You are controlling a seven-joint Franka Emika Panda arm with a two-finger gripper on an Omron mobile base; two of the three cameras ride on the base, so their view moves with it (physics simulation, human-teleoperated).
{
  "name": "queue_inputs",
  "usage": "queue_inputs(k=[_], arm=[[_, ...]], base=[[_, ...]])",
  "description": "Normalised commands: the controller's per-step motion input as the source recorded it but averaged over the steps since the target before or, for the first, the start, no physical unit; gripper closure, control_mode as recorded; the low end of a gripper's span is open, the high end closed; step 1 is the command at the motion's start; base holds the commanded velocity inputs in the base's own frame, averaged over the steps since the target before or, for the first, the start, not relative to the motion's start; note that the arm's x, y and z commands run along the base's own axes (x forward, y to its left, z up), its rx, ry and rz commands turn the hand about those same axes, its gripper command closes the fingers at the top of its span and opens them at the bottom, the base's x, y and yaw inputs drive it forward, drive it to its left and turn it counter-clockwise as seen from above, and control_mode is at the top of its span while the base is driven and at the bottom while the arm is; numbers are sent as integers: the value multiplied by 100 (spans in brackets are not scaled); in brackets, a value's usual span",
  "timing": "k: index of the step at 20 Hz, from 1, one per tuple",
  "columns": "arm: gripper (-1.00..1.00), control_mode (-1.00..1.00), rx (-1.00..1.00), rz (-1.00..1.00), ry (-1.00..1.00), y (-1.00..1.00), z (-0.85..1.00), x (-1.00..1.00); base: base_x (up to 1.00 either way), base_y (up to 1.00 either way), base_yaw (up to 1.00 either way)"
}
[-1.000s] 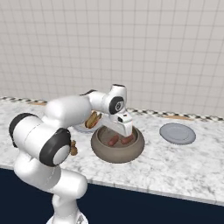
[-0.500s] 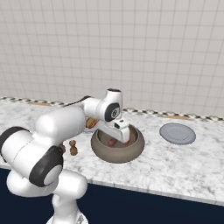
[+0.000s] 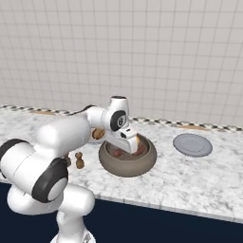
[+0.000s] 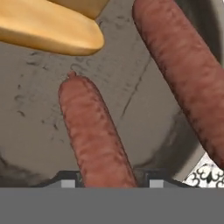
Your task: Place one bun and one sausage from the bowl on each plate.
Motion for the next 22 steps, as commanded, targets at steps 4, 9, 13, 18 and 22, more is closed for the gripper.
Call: queue_inputs(k=[4, 9, 13, 18, 22], arm=[[100, -100, 0, 1, -18, 66, 96, -1], [100, -100, 0, 5, -1, 100, 66, 29], [100, -100, 0, 3, 0, 100, 17, 50], [100, -100, 0, 0, 2, 100, -11, 67], [100, -100, 0, 5, 12, 82, -58, 58]], base=[[0, 0, 0], [0, 0, 0], [0, 0, 0], [0, 0, 0], [0, 0, 0]])
